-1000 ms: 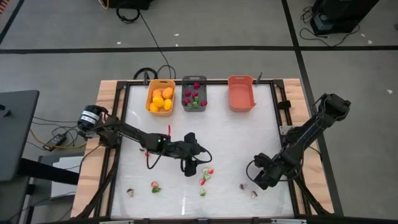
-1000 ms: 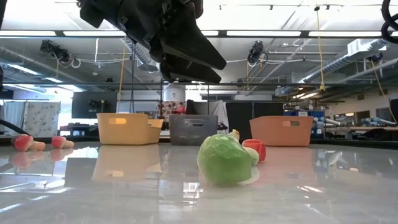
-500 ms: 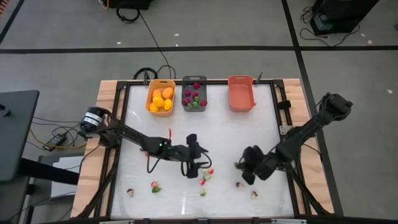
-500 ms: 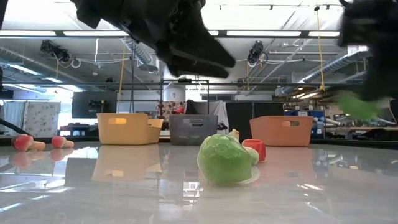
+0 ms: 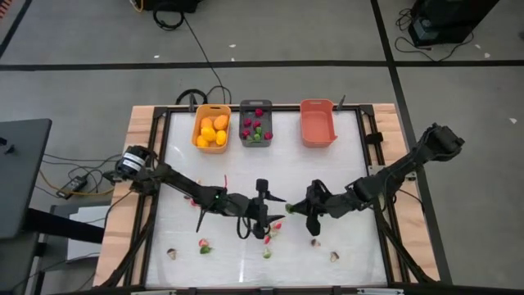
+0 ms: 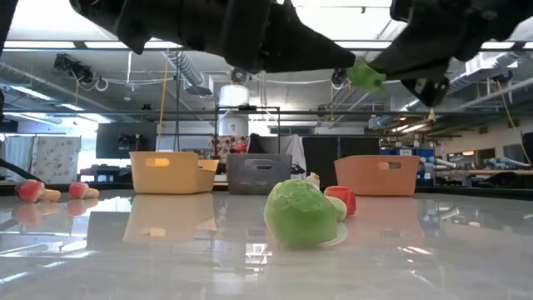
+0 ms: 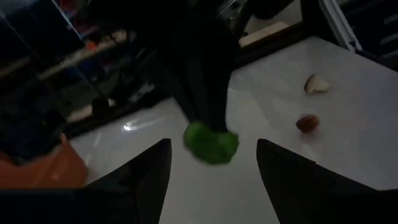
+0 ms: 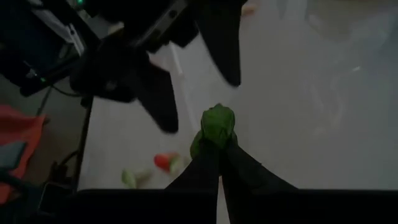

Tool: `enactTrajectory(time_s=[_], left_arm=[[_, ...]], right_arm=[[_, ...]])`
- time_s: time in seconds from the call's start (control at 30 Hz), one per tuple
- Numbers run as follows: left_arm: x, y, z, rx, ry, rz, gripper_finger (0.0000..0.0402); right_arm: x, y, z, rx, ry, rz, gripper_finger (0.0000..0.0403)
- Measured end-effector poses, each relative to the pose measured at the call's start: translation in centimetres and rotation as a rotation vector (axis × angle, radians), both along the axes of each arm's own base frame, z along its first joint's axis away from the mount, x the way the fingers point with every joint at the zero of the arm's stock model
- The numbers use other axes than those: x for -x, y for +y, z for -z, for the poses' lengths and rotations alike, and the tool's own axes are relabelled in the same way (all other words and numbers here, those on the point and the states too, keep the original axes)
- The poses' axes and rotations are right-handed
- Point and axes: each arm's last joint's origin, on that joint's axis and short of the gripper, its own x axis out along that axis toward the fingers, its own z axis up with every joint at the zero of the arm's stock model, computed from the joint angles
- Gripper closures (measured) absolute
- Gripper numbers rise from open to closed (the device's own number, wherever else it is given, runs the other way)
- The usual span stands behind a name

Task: Sort produce into baskets
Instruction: Put the green chili pepper into the black bin

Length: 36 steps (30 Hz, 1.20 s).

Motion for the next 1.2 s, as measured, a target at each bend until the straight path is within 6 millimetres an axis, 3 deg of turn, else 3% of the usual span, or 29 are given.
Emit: enactTrajectory(time_s=[0.6,0.97,1.2], left_arm=[[-0.2,0.5,-0.7,-0.104,-0.069,-0.044,0.0163],[-0.2,0.4,-0.6,-0.114,-0.056,-0.057,0.0250],[-0.1,1.1,-1.1,0.006,-0.042,-0.151,0.0265]], right_arm=[[-1.0,-0.8,-1.0,0.029,-0.105,-0.024,0.0386],[-1.1,-0.8,-1.4,0.024,-0.147,-0.026,0.0360],[-1.1,-1.1,-1.4,0.087,-0.156,0.084,0.0330]])
